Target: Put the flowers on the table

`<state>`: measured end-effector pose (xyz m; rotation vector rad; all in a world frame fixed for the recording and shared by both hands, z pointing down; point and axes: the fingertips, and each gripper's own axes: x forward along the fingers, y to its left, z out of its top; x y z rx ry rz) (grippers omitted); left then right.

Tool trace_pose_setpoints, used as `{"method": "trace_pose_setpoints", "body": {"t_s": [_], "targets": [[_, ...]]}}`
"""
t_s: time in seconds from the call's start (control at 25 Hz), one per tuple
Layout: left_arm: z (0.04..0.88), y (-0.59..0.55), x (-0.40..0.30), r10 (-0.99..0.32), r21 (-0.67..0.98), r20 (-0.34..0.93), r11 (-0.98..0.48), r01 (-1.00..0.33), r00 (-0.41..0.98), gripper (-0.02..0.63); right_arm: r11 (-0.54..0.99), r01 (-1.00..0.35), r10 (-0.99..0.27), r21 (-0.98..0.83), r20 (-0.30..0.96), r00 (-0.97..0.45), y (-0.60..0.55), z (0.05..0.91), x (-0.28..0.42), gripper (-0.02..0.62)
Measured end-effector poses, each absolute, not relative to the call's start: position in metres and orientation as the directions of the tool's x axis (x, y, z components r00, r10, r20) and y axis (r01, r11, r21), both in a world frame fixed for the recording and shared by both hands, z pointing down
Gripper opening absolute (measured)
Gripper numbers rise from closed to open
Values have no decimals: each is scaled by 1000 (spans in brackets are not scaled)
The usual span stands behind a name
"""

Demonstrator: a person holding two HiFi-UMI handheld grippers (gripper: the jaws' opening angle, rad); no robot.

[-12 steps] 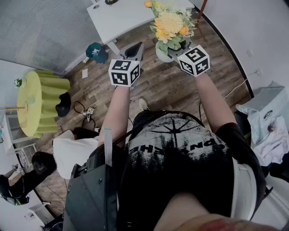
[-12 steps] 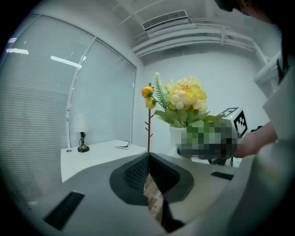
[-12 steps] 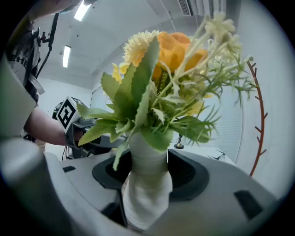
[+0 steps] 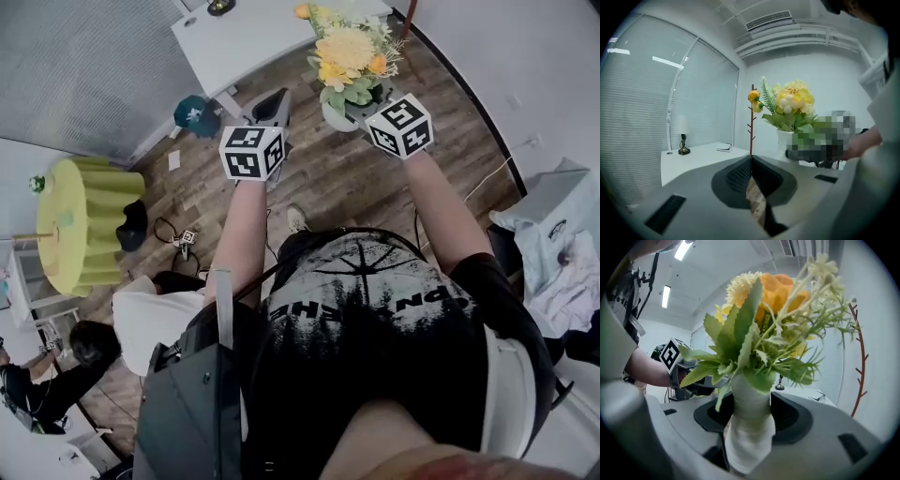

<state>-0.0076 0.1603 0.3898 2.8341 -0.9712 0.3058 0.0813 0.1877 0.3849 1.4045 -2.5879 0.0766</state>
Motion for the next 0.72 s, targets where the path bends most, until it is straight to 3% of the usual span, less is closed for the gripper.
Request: {"method": "trace_pose_setpoints", "body": {"t_s": [0.72], "targets": [[389, 164, 1, -599, 46, 233, -780, -624, 766, 12, 533, -845, -836, 34, 170, -521, 191, 379, 99, 250]]}}
